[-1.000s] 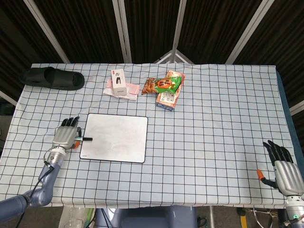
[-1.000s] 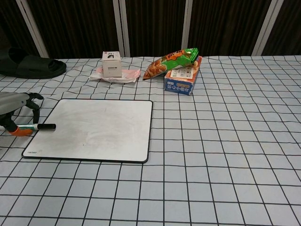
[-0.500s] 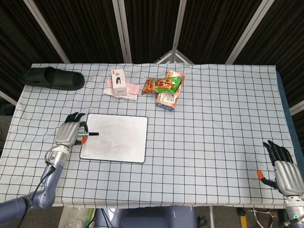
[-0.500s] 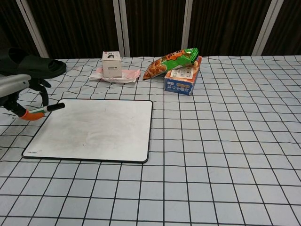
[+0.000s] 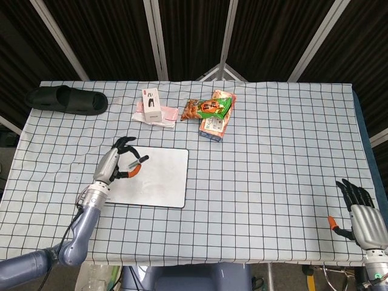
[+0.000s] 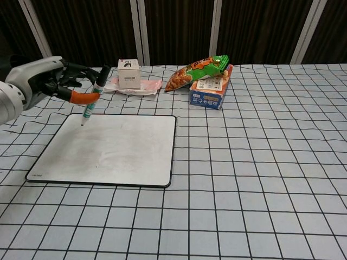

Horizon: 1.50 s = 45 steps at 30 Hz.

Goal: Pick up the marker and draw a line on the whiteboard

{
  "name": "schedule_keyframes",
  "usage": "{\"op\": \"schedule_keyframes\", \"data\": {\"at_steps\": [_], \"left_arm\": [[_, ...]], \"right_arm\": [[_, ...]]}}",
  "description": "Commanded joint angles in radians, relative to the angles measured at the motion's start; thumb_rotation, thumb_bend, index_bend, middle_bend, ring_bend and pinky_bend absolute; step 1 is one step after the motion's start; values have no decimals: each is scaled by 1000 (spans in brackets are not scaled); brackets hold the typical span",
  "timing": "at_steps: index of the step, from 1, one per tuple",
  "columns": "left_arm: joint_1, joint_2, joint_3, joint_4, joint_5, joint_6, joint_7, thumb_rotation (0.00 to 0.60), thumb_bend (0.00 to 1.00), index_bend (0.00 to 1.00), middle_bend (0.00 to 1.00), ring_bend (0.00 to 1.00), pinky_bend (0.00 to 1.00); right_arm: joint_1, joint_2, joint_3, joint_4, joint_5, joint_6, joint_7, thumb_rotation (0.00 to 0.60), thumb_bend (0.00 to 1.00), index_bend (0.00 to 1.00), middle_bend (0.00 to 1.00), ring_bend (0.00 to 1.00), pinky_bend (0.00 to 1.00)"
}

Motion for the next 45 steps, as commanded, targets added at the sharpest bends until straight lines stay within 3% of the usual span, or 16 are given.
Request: {"op": "schedule_keyframes", "data": {"at_steps": [1,8,17,36,45], "left_arm": [[-35,-84,-2,90,60,-30,-104,600,600,687,139,9,76],[-62,-184,19,198,118,-24,-194,600,597,691,144,10,76],[-82,-232,31,259,138,-29,-225,600,596,696,146,9,76],[-98,-240,56,328,174,-29,-235,600,596,705,153,10,76],[-93,-223,96,432,239,11,-211,600,596,706,153,10,76]], "right_arm": [[0,1,0,0,-1,-1,3,600,354,0,0,0,0],[0,2,1,3,0,-1,10,600,354,0,0,0,0],[0,3,2,4,1,0,13,600,354,0,0,0,0],[0,4,2,5,2,-2,14,600,354,0,0,0,0],[-1,5,2,2,3,-1,13,600,355,0,0,0,0]]}}
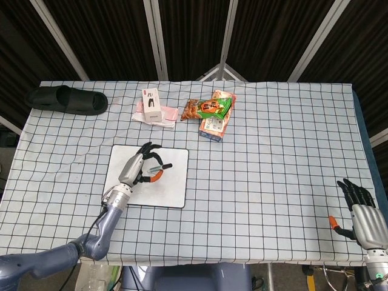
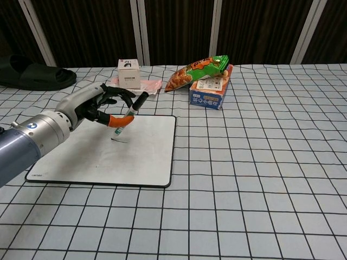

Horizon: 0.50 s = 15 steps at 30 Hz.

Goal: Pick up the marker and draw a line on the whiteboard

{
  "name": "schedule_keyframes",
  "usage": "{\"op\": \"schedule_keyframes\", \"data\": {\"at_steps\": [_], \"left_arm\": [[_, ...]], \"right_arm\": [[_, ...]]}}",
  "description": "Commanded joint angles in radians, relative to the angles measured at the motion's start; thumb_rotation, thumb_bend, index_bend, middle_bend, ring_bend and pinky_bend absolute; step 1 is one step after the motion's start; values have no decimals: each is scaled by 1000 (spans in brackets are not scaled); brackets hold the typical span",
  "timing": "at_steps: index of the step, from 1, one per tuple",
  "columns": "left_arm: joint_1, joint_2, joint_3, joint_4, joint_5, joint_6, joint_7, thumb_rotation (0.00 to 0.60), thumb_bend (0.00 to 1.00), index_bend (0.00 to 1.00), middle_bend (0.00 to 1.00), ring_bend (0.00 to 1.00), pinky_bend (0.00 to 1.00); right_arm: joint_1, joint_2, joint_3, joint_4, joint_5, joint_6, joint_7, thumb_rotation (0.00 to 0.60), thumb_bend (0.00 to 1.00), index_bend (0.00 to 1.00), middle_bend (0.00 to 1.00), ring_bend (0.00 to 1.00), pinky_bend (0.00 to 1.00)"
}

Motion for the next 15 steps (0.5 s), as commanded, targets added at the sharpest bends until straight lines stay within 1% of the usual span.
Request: {"op": "schedule_keyframes", "data": {"at_steps": [1,4,8,10,15], "left_arm": [[2,11,17,44,27,18,14,600,596,706,153,10,76],[10,20,15,80,34,38,-3,600,596,706,153,10,76],[22,37,-8,67,23,57,-50,600,595,706,153,10,76],[29,50,-15,45,23,67,-71,600,595,706,153,9,76],[53,95,-14,-70,13,73,-92,600,594,706,153,10,76]], "right_arm": [[0,0,0,0,0,1,0,600,355,0,0,0,0],[-1,1,0,0,0,2,-1,600,355,0,0,0,0],[-2,1,1,0,1,4,0,600,354,0,0,0,0],[-2,1,1,0,1,4,0,600,354,0,0,0,0],[-3,1,-2,-3,-7,8,-5,600,354,0,0,0,0]]}}
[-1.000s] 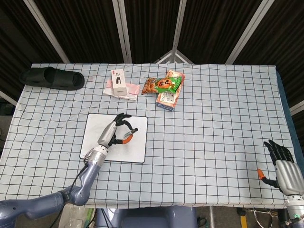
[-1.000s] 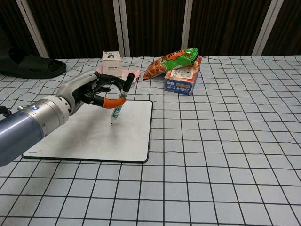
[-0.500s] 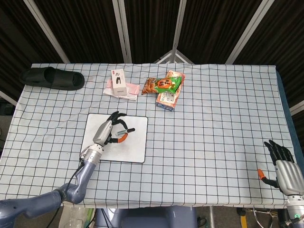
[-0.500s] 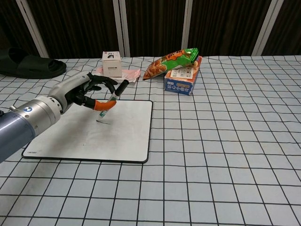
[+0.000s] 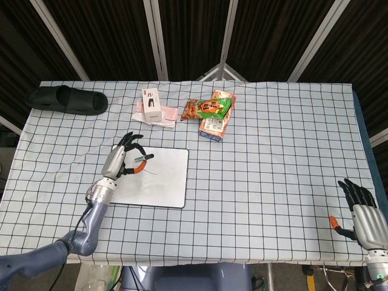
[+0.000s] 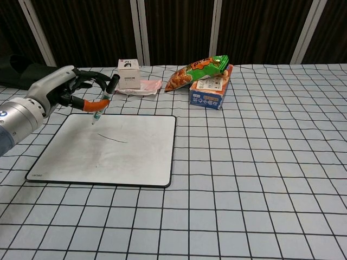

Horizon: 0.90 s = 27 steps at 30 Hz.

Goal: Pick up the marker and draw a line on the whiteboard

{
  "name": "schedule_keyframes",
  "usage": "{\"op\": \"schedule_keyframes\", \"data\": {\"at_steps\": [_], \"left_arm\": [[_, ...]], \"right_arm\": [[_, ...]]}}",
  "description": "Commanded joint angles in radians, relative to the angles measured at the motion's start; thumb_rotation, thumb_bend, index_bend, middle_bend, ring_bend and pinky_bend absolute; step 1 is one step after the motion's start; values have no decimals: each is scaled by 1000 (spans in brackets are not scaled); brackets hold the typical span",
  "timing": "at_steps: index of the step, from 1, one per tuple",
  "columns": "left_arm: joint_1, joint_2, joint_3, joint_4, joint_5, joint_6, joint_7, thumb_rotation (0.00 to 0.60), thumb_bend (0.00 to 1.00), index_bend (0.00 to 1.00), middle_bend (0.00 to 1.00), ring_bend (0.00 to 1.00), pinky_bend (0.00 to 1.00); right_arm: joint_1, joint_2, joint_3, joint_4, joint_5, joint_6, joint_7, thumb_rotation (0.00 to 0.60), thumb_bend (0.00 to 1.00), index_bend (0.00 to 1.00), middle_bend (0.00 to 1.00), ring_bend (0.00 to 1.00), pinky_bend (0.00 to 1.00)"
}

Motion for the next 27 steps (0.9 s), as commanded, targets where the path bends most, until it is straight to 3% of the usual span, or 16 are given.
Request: {"op": "schedule_keyframes", "data": {"at_steps": [1,9,27], "left_arm": [[21,33,-2,-84,-13,8,-11,600,594,706,153,10,76],[26,14,1,-153,-58,0,38,600,594,708,153,10,76],[7,-46,-10,-107,-100,-25,74,600,594,710,156,10,76]], "right_arm": [[-1,0,-1,-2,-2,2,-2,600,354,0,0,0,0],[-4,0,-1,0,2,4,0,600,354,0,0,0,0],[-4,4,0,1,0,3,10,600,354,0,0,0,0]]}}
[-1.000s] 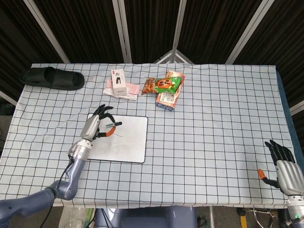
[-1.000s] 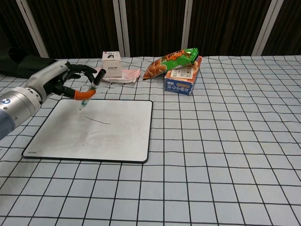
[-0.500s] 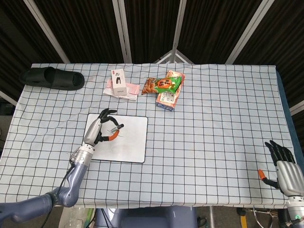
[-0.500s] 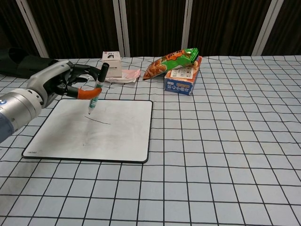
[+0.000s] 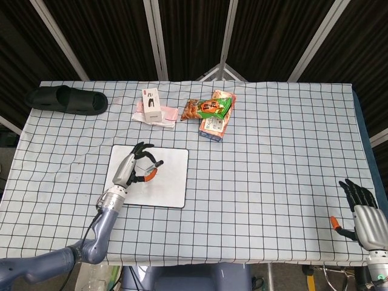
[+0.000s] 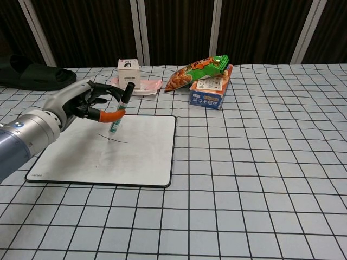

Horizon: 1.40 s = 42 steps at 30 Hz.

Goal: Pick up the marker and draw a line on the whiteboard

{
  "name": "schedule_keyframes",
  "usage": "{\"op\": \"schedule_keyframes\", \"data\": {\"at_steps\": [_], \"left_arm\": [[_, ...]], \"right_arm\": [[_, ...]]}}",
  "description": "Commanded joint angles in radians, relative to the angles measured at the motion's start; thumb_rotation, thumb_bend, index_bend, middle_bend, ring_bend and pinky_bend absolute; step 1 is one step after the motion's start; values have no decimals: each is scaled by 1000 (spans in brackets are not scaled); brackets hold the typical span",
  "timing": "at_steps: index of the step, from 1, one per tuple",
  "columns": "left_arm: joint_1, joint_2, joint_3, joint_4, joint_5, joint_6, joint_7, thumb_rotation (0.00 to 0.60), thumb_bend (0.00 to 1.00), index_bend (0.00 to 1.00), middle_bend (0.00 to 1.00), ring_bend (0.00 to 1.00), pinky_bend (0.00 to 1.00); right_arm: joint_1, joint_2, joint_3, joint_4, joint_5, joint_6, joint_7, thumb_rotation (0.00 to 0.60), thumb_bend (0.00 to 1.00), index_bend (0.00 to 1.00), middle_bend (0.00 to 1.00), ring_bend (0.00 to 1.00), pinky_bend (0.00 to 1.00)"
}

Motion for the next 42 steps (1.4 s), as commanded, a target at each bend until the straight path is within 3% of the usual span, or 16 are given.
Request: {"op": "schedule_keyframes", "data": {"at_steps": [1,25,42], "left_arm": [[0,-2,-1,1,1,2,-1,600,594,710,156,10,76],[-8,-15,-5,27,1,-9,4,600,594,715,157,10,76],[6,-1,21,24,2,-21,22,600,594,721,158,10,76]], "right_arm": [[-1,0,-1,0,-1,1,0,600,354,0,0,0,0],[-1,1,1,-1,1,0,1,600,354,0,0,0,0],[0,0,0,-3,-2,2,-8,600,354,0,0,0,0]]}}
